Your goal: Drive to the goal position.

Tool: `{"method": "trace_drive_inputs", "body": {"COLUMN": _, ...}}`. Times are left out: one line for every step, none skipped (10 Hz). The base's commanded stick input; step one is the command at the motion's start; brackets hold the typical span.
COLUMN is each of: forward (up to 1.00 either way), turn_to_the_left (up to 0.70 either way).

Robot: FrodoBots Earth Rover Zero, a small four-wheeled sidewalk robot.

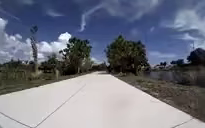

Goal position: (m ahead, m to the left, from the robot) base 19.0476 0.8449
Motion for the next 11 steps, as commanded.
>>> {"method": "trace_drive_inputs", "body": {"forward": 0.85, "turn_to_the_left": 0.0}}
{"method": "trace_drive_inputs", "body": {"forward": 0.85, "turn_to_the_left": 0.0}}
{"method": "trace_drive_inputs", "body": {"forward": 0.85, "turn_to_the_left": 0.0}}
{"method": "trace_drive_inputs", "body": {"forward": 0.85, "turn_to_the_left": 0.0}}
{"method": "trace_drive_inputs", "body": {"forward": 0.85, "turn_to_the_left": 0.0}}
{"method": "trace_drive_inputs", "body": {"forward": 0.85, "turn_to_the_left": 0.0}}
{"method": "trace_drive_inputs", "body": {"forward": 0.85, "turn_to_the_left": 0.0}}
{"method": "trace_drive_inputs", "body": {"forward": 0.85, "turn_to_the_left": 0.0}}
{"method": "trace_drive_inputs", "body": {"forward": 0.85, "turn_to_the_left": 0.0}}
{"method": "trace_drive_inputs", "body": {"forward": 0.85, "turn_to_the_left": 0.0}}
{"method": "trace_drive_inputs", "body": {"forward": 0.85, "turn_to_the_left": 0.0}}
